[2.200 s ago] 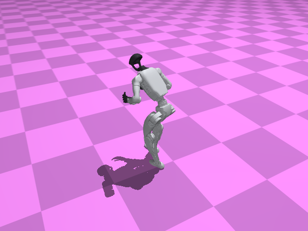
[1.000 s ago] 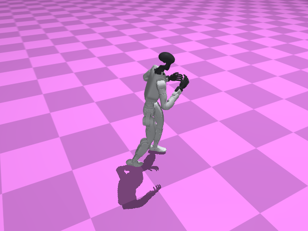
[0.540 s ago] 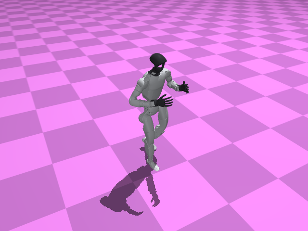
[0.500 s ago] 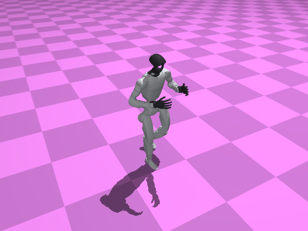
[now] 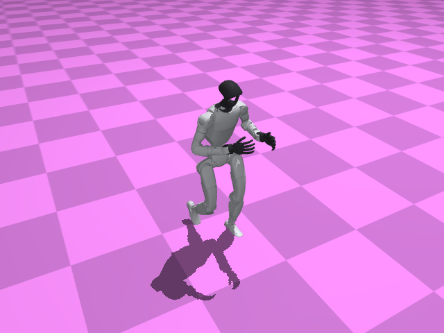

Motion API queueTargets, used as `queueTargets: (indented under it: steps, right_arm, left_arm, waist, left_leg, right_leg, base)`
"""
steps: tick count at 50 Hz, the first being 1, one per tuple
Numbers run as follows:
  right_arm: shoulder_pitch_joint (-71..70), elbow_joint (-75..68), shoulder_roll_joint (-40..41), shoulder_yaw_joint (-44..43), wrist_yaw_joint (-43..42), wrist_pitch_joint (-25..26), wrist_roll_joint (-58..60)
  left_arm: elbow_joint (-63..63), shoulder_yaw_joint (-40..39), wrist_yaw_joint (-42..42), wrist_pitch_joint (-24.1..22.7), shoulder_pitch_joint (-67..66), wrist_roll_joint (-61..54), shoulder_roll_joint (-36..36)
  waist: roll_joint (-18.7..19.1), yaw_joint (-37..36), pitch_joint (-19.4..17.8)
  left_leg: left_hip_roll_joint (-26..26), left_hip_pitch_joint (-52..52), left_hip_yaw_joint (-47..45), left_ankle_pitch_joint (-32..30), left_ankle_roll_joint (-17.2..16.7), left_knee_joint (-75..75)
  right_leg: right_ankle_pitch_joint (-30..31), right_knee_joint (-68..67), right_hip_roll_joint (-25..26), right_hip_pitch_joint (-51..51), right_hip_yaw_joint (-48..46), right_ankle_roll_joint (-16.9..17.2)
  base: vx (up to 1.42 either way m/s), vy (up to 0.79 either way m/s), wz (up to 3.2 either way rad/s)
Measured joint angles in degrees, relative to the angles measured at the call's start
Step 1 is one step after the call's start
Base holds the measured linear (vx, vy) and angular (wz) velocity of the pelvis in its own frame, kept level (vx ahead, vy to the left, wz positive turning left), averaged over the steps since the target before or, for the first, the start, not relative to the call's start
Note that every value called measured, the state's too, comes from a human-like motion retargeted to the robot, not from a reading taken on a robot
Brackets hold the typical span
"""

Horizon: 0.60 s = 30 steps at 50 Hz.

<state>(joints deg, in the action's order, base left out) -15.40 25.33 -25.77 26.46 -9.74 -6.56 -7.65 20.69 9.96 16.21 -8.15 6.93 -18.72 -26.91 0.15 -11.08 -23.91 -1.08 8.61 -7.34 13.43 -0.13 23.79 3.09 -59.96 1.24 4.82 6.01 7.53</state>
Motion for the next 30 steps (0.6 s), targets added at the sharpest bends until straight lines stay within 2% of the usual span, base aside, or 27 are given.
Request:
queueTargets:
  steps: [1, 2, 3, 4, 5, 7, 10, 14, 15, 16, 18, 21, 23, 25, 27, 30]
  right_arm:
    - [1.67, 0.52, 0.40, -1.10, 0.49, -0.39, 0.17]
    - [3.39, 1.12, 0.75, -2.04, 0.70, -0.56, 0.15]
    - [5.18, 1.88, 1.01, -2.66, 0.35, -0.27, -0.28]
    - [7.33, 2.96, 1.49, -3.26, -0.03, -0.55, -0.49]
    - [9.66, 4.21, 2.09, -3.84, -0.42, -1.10, -0.58]
    - [13.07, 6.88, 1.23, -5.36, 0.13, -2.07, -2.65]
    - [15.45, 9.63, -1.31, -7.03, 1.51, -2.90, -6.00]
    - [14.61, 8.16, -3.72, -7.55, 1.95, -2.43, -5.26]
    - [14.02, 7.27, -4.09, -7.50, 1.82, -2.08, -4.51]
    - [13.16, 6.19, -4.24, -7.21, 1.60, -1.66, -3.54]
    - [11.36, 4.07, -4.36, -6.43, 1.27, -0.85, -1.87]
    - [8.21, 1.72, -4.78, -5.17, 0.30, -0.79, -1.08]
    - [5.33, 0.95, -5.64, -4.67, -0.68, -1.19, -1.29]
    - [2.16, 1.01, -6.34, -4.92, -1.41, -1.31, -0.53]
    - [0.18, 2.30, -5.91, -6.01, -1.63, -1.26, 1.72]
    - [-1.27, 4.73, -3.50, -7.46, -1.70, -1.26, 2.92]
  left_arm:
    - [-0.33, 1.16, -0.38, -0.49, 2.39, 0.03, -1.39]
    - [-0.35, 2.17, -0.50, -0.66, 4.63, -0.30, -2.57]
    - [0.25, 2.89, -0.11, -0.19, 6.57, -1.34, -3.33]
    - [1.14, 3.62, 0.45, -0.48, 7.85, -1.06, -2.94]
    - [2.17, 4.36, 1.10, -1.13, 8.79, -0.11, -1.97]
    - [3.60, 5.10, 1.34, -1.46, 10.56, 1.25, -1.44]
    - [5.06, 5.83, 1.30, -2.67, 11.93, 0.44, 0.24]
    - [6.08, 5.78, -0.03, -4.20, 9.89, -1.76, -0.03]
    - [6.08, 5.65, -0.49, -4.21, 9.08, -1.77, -0.49]
    - [6.03, 5.35, -0.96, -3.90, 8.15, -1.81, -0.99]
    - [6.08, 4.48, -1.82, -3.06, 6.11, -2.44, -1.97]
    - [6.98, 2.01, -1.92, -2.16, 2.10, -4.38, -2.88]
    - [7.85, -0.05, -0.89, -2.10, -0.97, -5.77, -2.26]
    - [8.68, -2.12, -0.18, -2.42, -4.61, -6.64, -0.93]
    - [9.76, -4.12, -0.44, -3.05, -9.42, -6.37, -0.15]
    - [11.56, -7.27, -1.32, -4.40, -15.96, -6.16, 0.19]
  waist:
    - [0.09, 0.98, 0.97]
    - [0.01, 1.77, 1.75]
    - [-0.44, 2.18, 2.14]
    - [-0.59, 3.07, 2.66]
    - [-0.60, 4.22, 3.24]
    - [0.24, 7.31, 4.88]
    - [1.87, 11.94, 7.03]
    - [0.03, 15.81, 9.32]
    - [-0.66, 16.27, 9.60]
    - [-1.07, 16.18, 9.40]
    - [-1.49, 15.49, 8.39]
    - [-0.18, 13.60, 6.14]
    - [1.56, 11.80, 4.66]
    - [2.39, 9.56, 3.45]
    - [1.63, 6.95, 3.49]
    - [-0.75, 2.04, 5.49]
  left_leg:
    - [1.36, 3.21, -0.10, 3.16, -1.85, 7.09]
    - [1.99, 4.48, -0.19, 5.19, -2.83, 10.55]
    - [1.17, 1.87, -0.27, 4.97, -2.11, 6.74]
    - [0.83, -0.27, -0.27, 4.59, -2.27, 4.04]
    - [0.73, -2.17, -0.24, 4.12, -2.89, 1.89]
    - [1.01, -5.38, 0.12, 1.58, -4.23, -2.98]
    - [1.93, -9.80, 0.42, -2.55, -6.53, -9.25]
    - [-0.09, -15.08, -0.05, -4.54, -7.42, -11.65]
    - [-0.68, -16.11, -0.49, -4.56, -7.21, -10.95]
    - [-0.80, -16.40, -1.33, -4.45, -6.86, -8.23]
    - [-0.22, -15.47, -3.10, -4.74, -6.45, 0.79]
    - [3.34, -8.39, -3.71, -9.62, -7.09, 23.52]
    - [5.28, -2.55, -2.38, -12.41, -7.67, 37.02]
    - [5.26, 2.02, -1.04, -10.17, -7.59, 45.02]
    - [4.38, 5.03, -0.72, -5.47, -6.61, 45.70]
    - [4.24, 8.02, -2.88, -0.42, -4.38, 36.29]
  right_leg:
    - [0.82, -5.16, -0.86, 4.07, -2.34, 1.68]
    - [0.29, -8.91, -2.18, 7.39, -4.28, 1.30]
    - [-2.94, -9.83, -4.39, 9.19, -5.45, -3.16]
    - [-5.39, -9.52, -6.28, 10.50, -7.10, -5.63]
    - [-7.46, -8.59, -8.00, 11.57, -8.99, -7.11]
    - [-10.22, -1.16, -9.05, 12.25, -12.26, -7.69]
    - [-11.07, 19.57, -7.48, 9.67, -16.22, -4.55]
    - [-7.47, 46.57, -5.31, 4.25, -17.90, 3.22]
    - [-5.92, 50.30, -4.62, 3.25, -17.57, 4.36]
    - [-4.68, 51.57, -4.02, 1.97, -17.31, 3.69]
    - [-5.41, 51.51, -3.36, -0.88, -16.34, 0.57]
    - [-13.01, 44.54, -2.21, -3.01, -13.13, -5.01]
    - [-17.88, 37.22, -1.07, -2.32, -11.50, -6.71]
    - [-21.21, 31.62, -1.00, -2.20, -10.07, -5.85]
    - [-21.61, 31.54, -1.90, -4.10, -8.38, -3.12]
    - [-18.19, 36.48, -3.74, -7.10, -6.37, 1.41]
  base:
    - [0.63, 0.11, 0.28]
    - [0.63, 0.11, 0.11]
    - [0.62, 0.12, -0.03]
    - [0.62, 0.12, -0.02]
    - [0.63, 0.10, 0.19]
    - [0.63, 0.08, 0.33]
    - [0.64, 0.02, 0.15]
    - [0.67, -0.06, -0.25]
    - [0.66, -0.09, -0.61]
    - [0.66, -0.10, -0.77]
    - [0.65, -0.10, -0.96]
    - [0.64, -0.04, -0.95]
    - [0.64, 0.04, -0.90]
    - [0.66, 0.07, -0.84]
    - [0.68, 0.06, -0.71]
    - [0.69, 0.05, -0.63]
